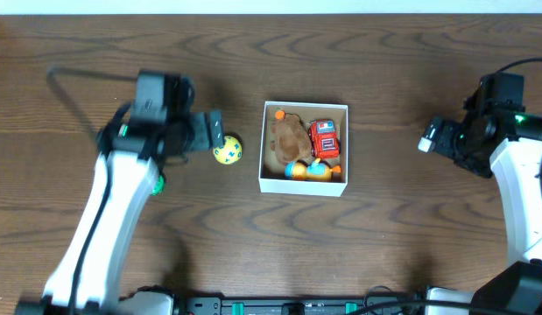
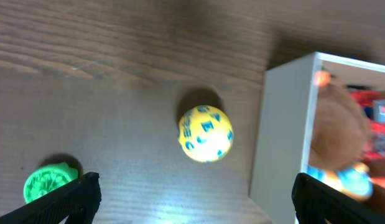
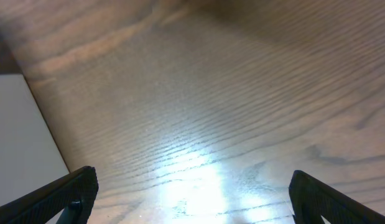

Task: Pack container
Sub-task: 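Reach the left gripper to the yellow lettered ball and grasp it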

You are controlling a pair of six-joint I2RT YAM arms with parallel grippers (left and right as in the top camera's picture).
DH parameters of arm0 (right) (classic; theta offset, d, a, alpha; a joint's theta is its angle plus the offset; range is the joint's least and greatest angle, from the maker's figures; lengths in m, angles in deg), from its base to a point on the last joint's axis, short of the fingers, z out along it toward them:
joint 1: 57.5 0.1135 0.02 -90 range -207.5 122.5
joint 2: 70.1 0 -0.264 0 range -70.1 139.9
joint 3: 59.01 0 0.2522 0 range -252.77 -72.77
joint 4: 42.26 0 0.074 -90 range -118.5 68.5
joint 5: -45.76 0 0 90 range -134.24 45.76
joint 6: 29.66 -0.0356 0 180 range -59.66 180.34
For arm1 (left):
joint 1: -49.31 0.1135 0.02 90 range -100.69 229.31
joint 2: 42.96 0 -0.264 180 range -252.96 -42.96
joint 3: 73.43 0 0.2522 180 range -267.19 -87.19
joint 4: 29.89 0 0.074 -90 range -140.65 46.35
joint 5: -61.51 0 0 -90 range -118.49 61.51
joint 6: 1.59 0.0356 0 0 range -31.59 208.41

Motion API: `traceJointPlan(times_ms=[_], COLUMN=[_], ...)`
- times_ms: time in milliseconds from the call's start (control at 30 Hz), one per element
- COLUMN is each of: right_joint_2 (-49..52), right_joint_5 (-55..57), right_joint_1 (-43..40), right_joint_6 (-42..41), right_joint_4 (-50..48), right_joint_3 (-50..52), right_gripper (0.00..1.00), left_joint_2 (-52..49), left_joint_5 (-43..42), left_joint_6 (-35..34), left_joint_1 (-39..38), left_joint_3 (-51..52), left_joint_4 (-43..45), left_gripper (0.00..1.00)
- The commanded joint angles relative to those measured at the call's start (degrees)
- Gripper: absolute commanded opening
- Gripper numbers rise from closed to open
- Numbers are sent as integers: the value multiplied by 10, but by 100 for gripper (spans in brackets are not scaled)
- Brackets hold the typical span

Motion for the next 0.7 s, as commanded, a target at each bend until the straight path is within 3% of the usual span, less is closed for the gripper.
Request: traceJointPlan(times_ms=[0, 367, 667], right_joint_2=[0, 0, 0], right_joint_5=[-10, -10, -10], right_joint_1=[-2, -2, -2], right_joint_6=[9, 10, 10], right_joint_4=[-8, -12, -12], right_joint_3=[12, 12, 12], right_gripper=[99, 99, 99], left_joint_2=[-78, -241, -274], left_joint_5=[8, 9, 8], left_joint_6=[-7, -3, -3], left_joint_1=[-1, -26, -43], left_joint_3=[-32, -33, -32], left_joint_4=[-8, 3, 7], left_gripper=[98, 98, 98])
